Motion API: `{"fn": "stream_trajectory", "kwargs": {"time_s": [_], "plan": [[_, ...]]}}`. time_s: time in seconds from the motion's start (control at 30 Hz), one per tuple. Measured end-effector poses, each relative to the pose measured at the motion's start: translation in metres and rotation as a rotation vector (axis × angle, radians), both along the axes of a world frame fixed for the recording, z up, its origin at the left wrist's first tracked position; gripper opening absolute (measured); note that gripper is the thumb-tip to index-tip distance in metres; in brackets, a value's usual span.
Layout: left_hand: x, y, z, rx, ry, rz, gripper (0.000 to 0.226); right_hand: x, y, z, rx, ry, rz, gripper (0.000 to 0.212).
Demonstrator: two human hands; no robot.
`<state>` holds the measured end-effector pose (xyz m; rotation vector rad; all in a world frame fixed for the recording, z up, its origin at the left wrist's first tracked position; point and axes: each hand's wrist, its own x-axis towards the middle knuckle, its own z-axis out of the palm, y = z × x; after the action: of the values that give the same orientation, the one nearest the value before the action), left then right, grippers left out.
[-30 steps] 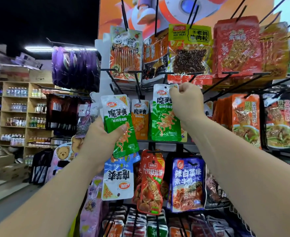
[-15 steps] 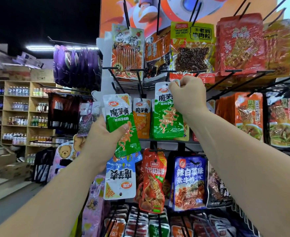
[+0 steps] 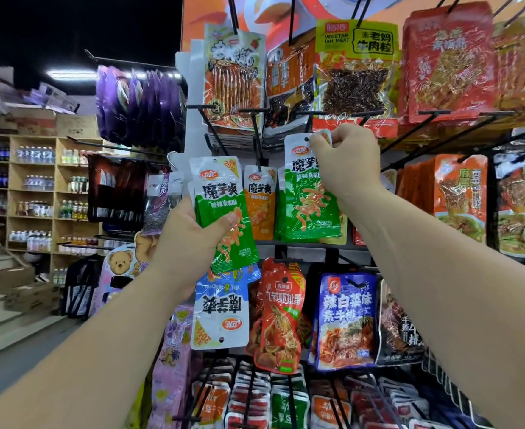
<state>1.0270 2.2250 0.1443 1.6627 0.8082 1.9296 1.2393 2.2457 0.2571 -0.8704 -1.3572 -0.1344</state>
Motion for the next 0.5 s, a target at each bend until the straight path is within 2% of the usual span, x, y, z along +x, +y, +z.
{"fn": "stream_trajectory", "kwargs": {"time_s": [0.27,0.4,0.5], "plan": [[0.001,-0.002,0.001,0.010,0.015,0.001,0.026,-0.002,0.000,0.005,-0.018,0.022,0.030,0.034],[0.001,-0.002,0.000,0.003,0.004,-0.015,0.028,-0.003,0.002,0.006,-0.070,0.015,0.008,0.046],[0.001,-0.002,0.000,-0.004,0.005,-0.009,0.027,-0.003,0.012,0.006,-0.147,0.046,0.033,0.039]]}}
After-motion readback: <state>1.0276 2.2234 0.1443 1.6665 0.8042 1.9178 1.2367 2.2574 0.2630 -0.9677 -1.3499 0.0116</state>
